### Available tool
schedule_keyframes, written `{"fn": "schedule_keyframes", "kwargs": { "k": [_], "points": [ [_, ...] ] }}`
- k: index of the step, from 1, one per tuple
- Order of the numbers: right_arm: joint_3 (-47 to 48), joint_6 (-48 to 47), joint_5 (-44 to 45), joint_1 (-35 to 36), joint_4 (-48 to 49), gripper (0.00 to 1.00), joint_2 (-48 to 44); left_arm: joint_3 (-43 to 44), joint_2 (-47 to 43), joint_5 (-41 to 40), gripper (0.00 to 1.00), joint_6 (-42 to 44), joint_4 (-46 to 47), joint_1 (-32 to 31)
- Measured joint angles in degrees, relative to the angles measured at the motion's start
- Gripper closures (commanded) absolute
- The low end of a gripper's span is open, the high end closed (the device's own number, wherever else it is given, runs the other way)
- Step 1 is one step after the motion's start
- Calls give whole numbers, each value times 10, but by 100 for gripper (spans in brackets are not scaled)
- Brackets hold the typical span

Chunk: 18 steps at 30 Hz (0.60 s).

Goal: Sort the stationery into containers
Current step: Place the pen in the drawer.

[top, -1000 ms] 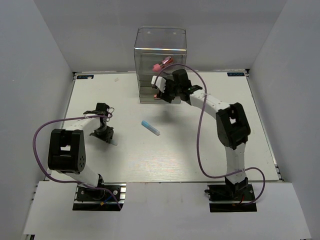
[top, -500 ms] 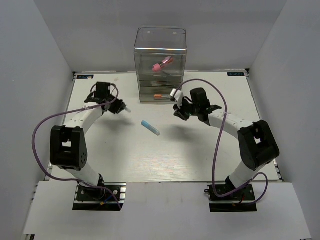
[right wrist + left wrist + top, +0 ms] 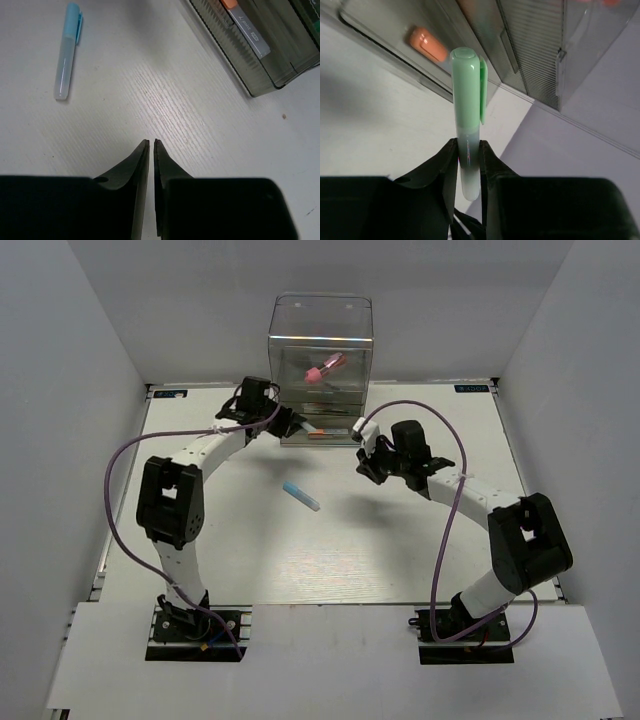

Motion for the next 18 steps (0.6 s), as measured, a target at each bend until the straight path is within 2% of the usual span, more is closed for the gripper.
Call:
{"fn": "schedule_keyframes", "kwargs": {
  "k": [9,10,14,15,17,18],
  "points": [
    [-7,14,3,-6,3,72,-1,85,60,-27,99,-116,-20,-37],
    [-7,15,3,-6,3,70,-1,92,69,-29,96,-126,-21,-37],
    [-8,17,3,-7,3,69,-2,110,111,-38,70,-160,-28,-42],
    [-10,17,3,-7,5,69,-3,115,122,-40,57,-165,-28,-43],
    [-15,17,3,-7,6,67,-5,121,137,-42,47,-174,-29,-44],
    [-15,17,3,-7,7,67,-5,123,142,-42,39,-178,-27,-44]
  ]
}}
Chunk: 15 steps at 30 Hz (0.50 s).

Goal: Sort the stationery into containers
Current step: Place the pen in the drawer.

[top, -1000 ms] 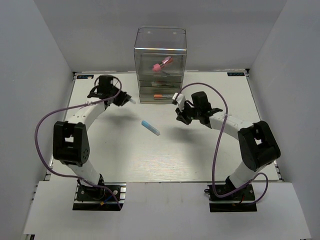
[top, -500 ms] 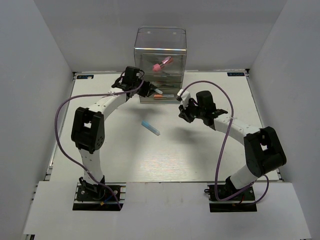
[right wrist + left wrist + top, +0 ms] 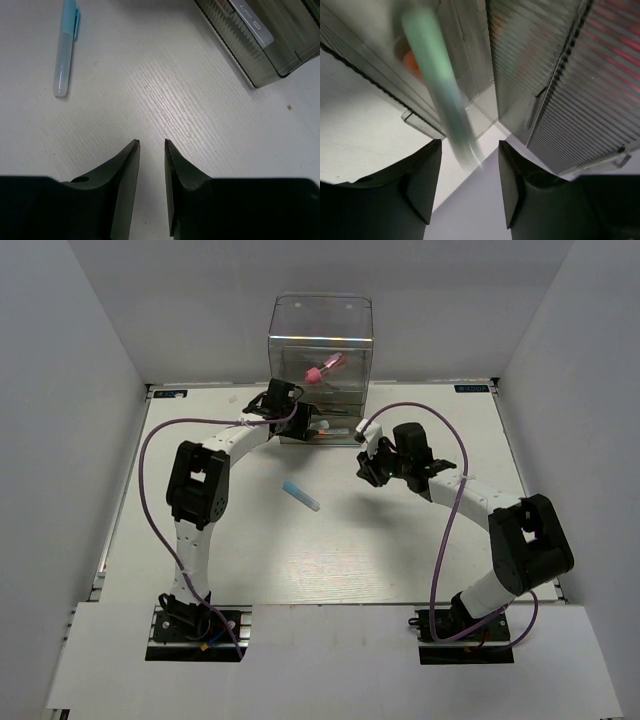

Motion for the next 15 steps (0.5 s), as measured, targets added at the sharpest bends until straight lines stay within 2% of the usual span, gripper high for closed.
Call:
{"fn": "schedule_keyframes", "kwargs": {
  "k": [2,3,4,11,15],
  "points": [
    [-1,0,0,0,1,64,0,3,6,-1,32,-5,2,0],
    [-2,0,0,0,3,64,-1,4,7,-1,25,-8,5,0],
    [-4,0,-1,0,3,60,-1,6,7,-1,23,-7,5,0],
    [-11,-5,-27,0,2,52,-1,7,1,1,20,22,33,0],
    [-8,-14,-60,4,-2,50,9,-37,-43,3,20,69,44,0]
  ]
}}
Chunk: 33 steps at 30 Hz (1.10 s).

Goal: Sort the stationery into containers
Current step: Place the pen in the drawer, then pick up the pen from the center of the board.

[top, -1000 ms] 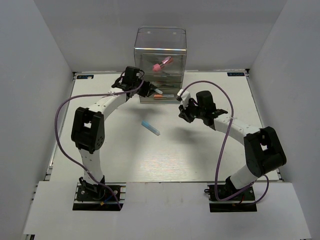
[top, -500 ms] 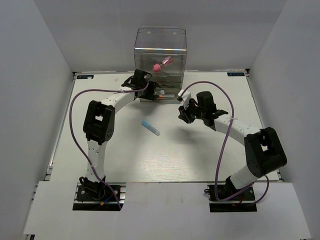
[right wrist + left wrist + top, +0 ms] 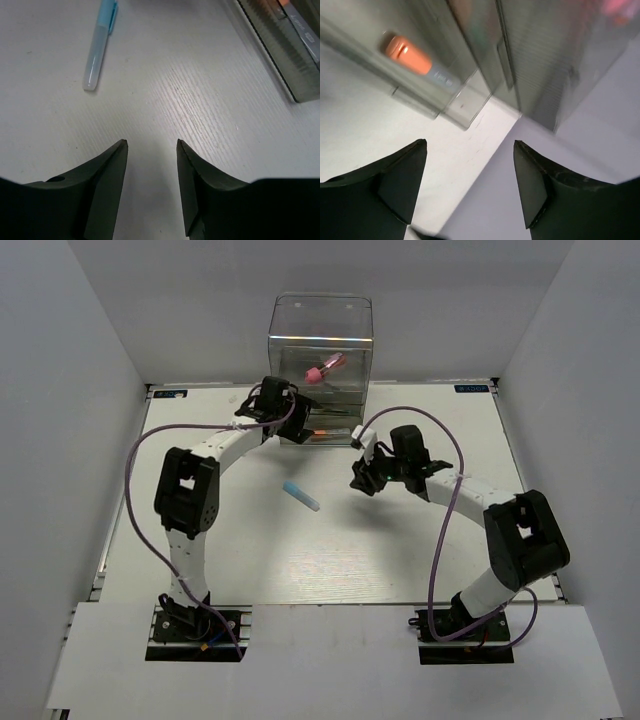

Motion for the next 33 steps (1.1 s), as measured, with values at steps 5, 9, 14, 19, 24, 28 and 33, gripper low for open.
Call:
{"fn": "schedule_keyframes", "kwargs": {
  "k": [5,9,14,19,24,28,33],
  "points": [
    [40,-7,-23,22,-20,44,51,-73,-110,-7,18,104,-13,0],
    [80,-6,-23,57,-42,43,89,-127,-222,-41,12,194,-49,1],
    [167,13,0,113,-78,38,156,-249,-374,-112,0,265,-90,7],
    [249,29,32,157,-104,35,225,-361,-466,-164,0,288,-139,10],
    [296,44,74,185,-135,36,279,-421,-502,-197,0,287,-195,10],
    [307,50,107,192,-150,50,304,-449,-537,-215,0,283,-213,10],
    [309,48,144,193,-155,88,304,-472,-558,-224,0,275,-221,10]
  ]
}}
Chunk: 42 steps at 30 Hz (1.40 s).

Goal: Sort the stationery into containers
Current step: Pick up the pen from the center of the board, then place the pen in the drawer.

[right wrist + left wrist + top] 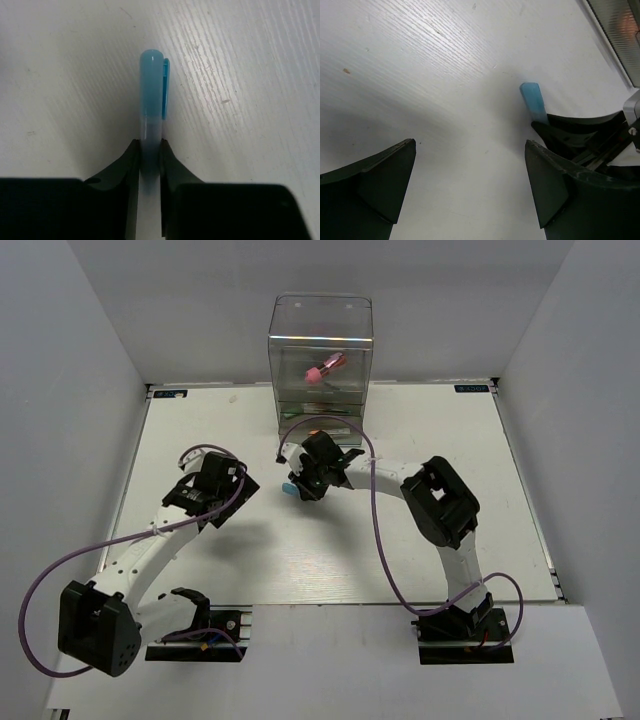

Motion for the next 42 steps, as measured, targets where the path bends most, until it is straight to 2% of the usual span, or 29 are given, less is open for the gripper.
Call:
{"fn": "schedule_keyframes", "kwargs": {
  "k": [2,11,16,22,28,33,34,35,37,38,41,42],
  "points": [
    [0,-3,3,0,0,100,-1,-7,0,0,0,-3,0,0],
    [-47,-80,73,-19,33,100,-51,-16,4,1,0,-9,3,0],
    [-5,-165,120,-66,76,100,-57,-29,9,10,0,-9,14,0],
    [31,-294,119,-108,137,100,-55,-31,12,16,0,-10,17,0],
    [77,-400,101,-111,155,100,0,-33,16,20,0,-10,27,0],
    [107,-446,99,-115,172,100,56,-33,19,22,0,-10,31,0],
    [113,-452,99,-117,172,98,64,-33,19,23,0,-10,32,0],
    [121,-457,99,-119,171,84,72,-33,19,23,0,-10,32,0],
    [133,-461,97,-122,166,72,81,-33,19,23,0,-10,32,0],
    [135,-462,93,-123,161,56,81,-33,19,23,0,-10,32,0],
    [139,-458,81,-126,156,38,80,-33,21,25,0,-10,32,0],
    [139,-455,76,-127,153,36,80,-33,22,26,0,-10,32,0]
  ]
}}
